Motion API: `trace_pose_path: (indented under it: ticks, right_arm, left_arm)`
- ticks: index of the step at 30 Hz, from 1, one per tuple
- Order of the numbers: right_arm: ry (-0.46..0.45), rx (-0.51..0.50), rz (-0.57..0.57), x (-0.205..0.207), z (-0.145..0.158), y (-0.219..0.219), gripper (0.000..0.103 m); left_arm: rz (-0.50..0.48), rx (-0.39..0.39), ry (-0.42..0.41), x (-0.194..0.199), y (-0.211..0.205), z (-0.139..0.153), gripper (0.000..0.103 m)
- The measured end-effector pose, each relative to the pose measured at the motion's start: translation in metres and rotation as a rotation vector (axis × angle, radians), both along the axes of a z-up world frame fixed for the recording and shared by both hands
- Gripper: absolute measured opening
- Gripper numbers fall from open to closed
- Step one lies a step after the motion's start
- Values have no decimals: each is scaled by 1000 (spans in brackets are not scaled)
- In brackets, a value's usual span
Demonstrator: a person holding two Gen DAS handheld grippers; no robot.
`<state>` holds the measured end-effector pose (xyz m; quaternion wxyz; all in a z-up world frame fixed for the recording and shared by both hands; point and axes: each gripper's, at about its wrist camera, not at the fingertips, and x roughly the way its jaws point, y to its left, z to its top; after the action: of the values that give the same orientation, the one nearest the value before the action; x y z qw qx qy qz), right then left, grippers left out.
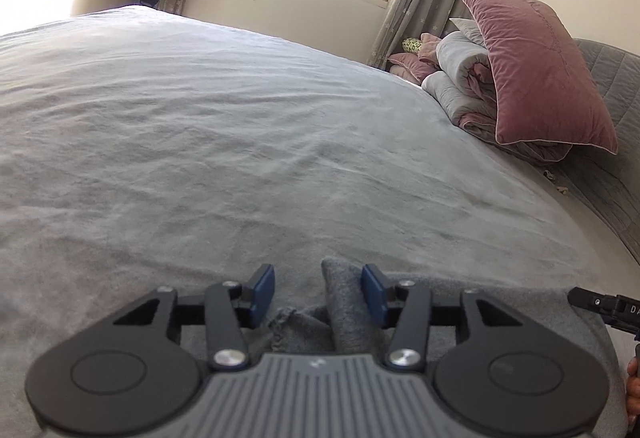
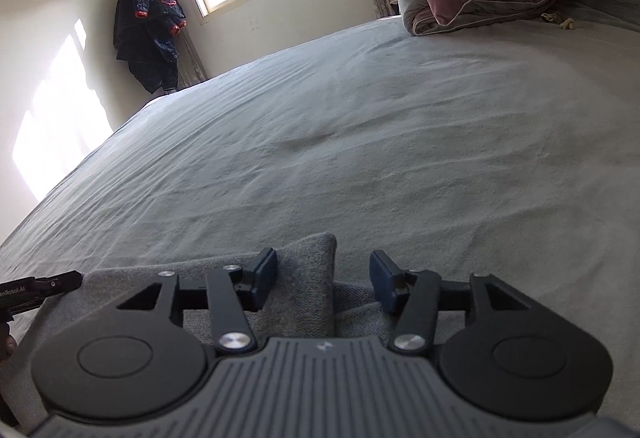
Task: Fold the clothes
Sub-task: 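Open both grippers and pat the folded sweater flat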
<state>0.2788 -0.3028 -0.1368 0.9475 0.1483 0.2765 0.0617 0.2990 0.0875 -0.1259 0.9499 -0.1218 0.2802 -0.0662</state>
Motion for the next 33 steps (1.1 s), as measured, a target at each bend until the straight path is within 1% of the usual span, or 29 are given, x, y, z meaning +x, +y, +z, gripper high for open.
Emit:
trace_pose_path:
  ticks: [1, 2, 3, 4, 7, 8, 10, 12, 13, 15, 17, 19, 21, 23, 28, 33]
  right_arm:
    - [-24, -11, -9, -6, 4, 1, 79]
    - [-46, -22, -16, -11, 8, 2, 87]
    - [-62, -35, -15, -15, 12, 3, 101]
    - [-78, -53, -14, -19, 15, 7, 103]
    - [-129, -104, 14, -29, 25, 20, 103]
    - [-148, -118, 35, -31, 28, 27, 103]
    - [-172, -142, 92, -33, 33, 42, 103]
    - [-156, -159, 155, -29, 34, 58, 103]
    - [-138, -166, 186, -25, 33, 66, 103]
    - [-100, -188, 224, -18, 28, 79, 103]
    - [-38, -233, 239, -10, 18, 91, 103]
    - [33, -272, 242, -1, 4, 96, 103]
    - [42, -302, 239, 1, -8, 98, 103]
    - [40, -318, 244, 1, -8, 99, 103]
    - [48, -304, 259, 1, -8, 97, 103]
    - [53, -281, 269, 0, -7, 90, 103]
  left_arm:
    - [2, 12, -17, -5, -3, 6, 64]
    - [0, 21, -36, -9, -7, 12, 74]
    - [-2, 31, -56, -14, -11, 17, 88]
    - [-5, 40, -75, -19, -15, 23, 93]
    - [-12, 69, -132, -33, -27, 41, 101]
    - [-38, 78, -134, -34, -35, 43, 102]
    - [-103, 95, -128, -34, -53, 46, 102]
    - [-137, 117, -116, -31, -68, 44, 102]
    - [-145, 126, -105, -29, -74, 42, 102]
    - [-155, 140, -45, -20, -81, 33, 102]
    - [-151, 152, 47, -9, -85, 15, 103]
    - [-158, 181, 70, -6, -87, -2, 103]
    - [-159, 180, 49, -10, -86, -6, 103]
    - [-158, 176, 22, -13, -83, -8, 103]
    - [-180, 162, 11, -16, -79, -6, 103]
    - [-204, 202, 11, -17, -73, -5, 103]
